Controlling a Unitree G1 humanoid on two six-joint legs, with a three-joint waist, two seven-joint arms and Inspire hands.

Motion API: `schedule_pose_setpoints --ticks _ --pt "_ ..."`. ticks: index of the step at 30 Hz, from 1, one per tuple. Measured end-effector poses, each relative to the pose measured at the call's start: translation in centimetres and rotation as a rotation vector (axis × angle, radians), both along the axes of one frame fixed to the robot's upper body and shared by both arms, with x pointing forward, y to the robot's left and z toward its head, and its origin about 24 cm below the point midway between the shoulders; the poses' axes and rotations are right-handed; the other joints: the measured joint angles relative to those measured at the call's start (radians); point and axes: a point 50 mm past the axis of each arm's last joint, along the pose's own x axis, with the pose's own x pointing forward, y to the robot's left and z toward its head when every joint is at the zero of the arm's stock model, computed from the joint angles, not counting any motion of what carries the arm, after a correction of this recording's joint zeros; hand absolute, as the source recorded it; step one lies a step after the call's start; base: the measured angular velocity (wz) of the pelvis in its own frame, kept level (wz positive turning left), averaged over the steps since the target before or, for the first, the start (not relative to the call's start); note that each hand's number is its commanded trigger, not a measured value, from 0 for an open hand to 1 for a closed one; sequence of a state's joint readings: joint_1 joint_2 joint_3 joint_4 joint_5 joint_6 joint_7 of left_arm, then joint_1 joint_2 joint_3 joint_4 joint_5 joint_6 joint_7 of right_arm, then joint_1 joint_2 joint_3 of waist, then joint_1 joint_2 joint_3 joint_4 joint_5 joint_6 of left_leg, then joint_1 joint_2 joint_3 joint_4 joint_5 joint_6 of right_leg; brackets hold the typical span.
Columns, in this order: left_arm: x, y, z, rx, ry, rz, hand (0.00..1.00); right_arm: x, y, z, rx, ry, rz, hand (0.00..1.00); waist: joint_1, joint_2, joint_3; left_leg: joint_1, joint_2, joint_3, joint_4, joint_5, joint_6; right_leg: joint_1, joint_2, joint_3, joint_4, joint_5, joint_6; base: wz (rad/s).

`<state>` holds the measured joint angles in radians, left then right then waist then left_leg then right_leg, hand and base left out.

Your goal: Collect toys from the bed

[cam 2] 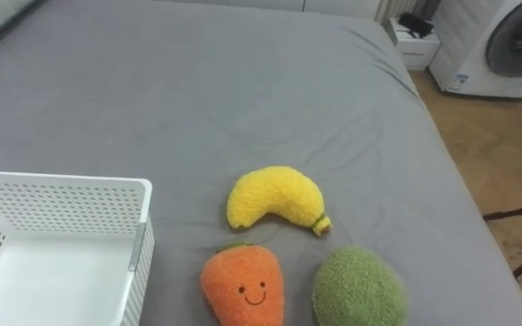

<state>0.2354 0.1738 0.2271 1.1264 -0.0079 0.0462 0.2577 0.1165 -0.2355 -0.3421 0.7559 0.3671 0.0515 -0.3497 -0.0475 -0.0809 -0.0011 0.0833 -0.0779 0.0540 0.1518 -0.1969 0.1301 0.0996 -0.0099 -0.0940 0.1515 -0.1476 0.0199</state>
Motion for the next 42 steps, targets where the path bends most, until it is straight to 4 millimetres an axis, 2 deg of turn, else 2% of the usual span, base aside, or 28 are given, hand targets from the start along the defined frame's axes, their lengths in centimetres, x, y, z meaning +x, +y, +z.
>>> schedule_pose_setpoints --ticks 3,6,9,14,17,24,30,37,42 --pt "0.8 -0.3 0.0 -0.006 -0.014 -0.032 0.0 2.8 0.7 1.7 -0.043 -0.095 0.1 0.0 0.003 0.007 -0.0006 -0.009 0.0 0.0 0.0 0.0 0.0 -0.007 -0.002 -0.014 0.0 0.0 0.0 0.0" --pt "1.6 -0.7 -0.1 -0.014 -0.026 -0.067 0.0 5.0 1.8 3.5 -0.078 -0.187 0.193 0.0 0.015 0.004 -0.0026 -0.02 0.0 0.003 0.003 0.001 0.001 -0.016 -0.003 -0.013 0.001 0.0 0.0 0.0" --pt "2.0 -0.8 -0.1 -0.018 -0.028 -0.075 0.0 6.8 3.1 5.2 -0.129 -0.251 0.302 0.0 0.031 0.01 0.0019 -0.022 0.0 0.002 0.004 0.002 0.002 -0.017 -0.002 -0.013 -0.001 0.0 0.0 0.01" --pt "2.6 -0.9 0.0 -0.022 -0.044 -0.089 0.0 8.2 5.0 5.7 -0.143 -0.278 0.456 0.0 0.057 0.017 0.0035 -0.023 0.0 -0.005 0.0 0.002 0.002 -0.016 -0.002 -0.013 -0.003 0.0 0.0 0.03" --pt "2.2 -1.0 0.0 -0.026 -0.04 -0.09 0.0 8.8 6.5 5.9 -0.124 -0.301 0.539 0.0 0.071 0.028 0.0027 -0.025 0.0 -0.005 -0.001 0.001 0.002 -0.018 -0.003 -0.019 -0.002 0.0 0.0 0.0" --pt "2.4 -1.5 -0.1 -0.029 -0.036 -0.124 0.0 8.9 8.7 5.1 -0.079 -0.276 0.64 0.0 0.08 0.035 -0.0013 -0.038 -0.003 -0.026 0.011 0.002 0.002 -0.018 -0.006 -0.046 -0.002 0.0 0.0 0.09" --pt "1.9 -1.8 -0.2 -0.031 -0.013 -0.126 0.0 8.9 9.9 4.9 -0.066 -0.273 0.695 0.0 0.078 0.037 -0.0031 -0.038 -0.003 -0.029 0.016 0.002 0.002 -0.013 -0.006 -0.047 -0.002 0.0 0.0 0.01" --pt "1.7 -1.9 -0.2 -0.038 -0.002 -0.124 0.0 7.1 9.8 3.2 -0.018 -0.185 0.706 0.0 0.069 0.034 -0.0029 -0.036 -0.004 -0.032 0.018 0.002 0.002 -0.008 -0.006 -0.046 -0.002 0.0 0.0 0.0" --pt "0.9 -1.9 -0.2 -0.039 0.026 -0.112 0.0 6.5 9.2 3.0 -0.026 -0.139 0.703 0.0 0.036 0.026 -0.0001 -0.038 -0.004 -0.033 0.018 0.001 0.002 -0.009 -0.005 -0.042 -0.001 0.0 0.0 0.0"
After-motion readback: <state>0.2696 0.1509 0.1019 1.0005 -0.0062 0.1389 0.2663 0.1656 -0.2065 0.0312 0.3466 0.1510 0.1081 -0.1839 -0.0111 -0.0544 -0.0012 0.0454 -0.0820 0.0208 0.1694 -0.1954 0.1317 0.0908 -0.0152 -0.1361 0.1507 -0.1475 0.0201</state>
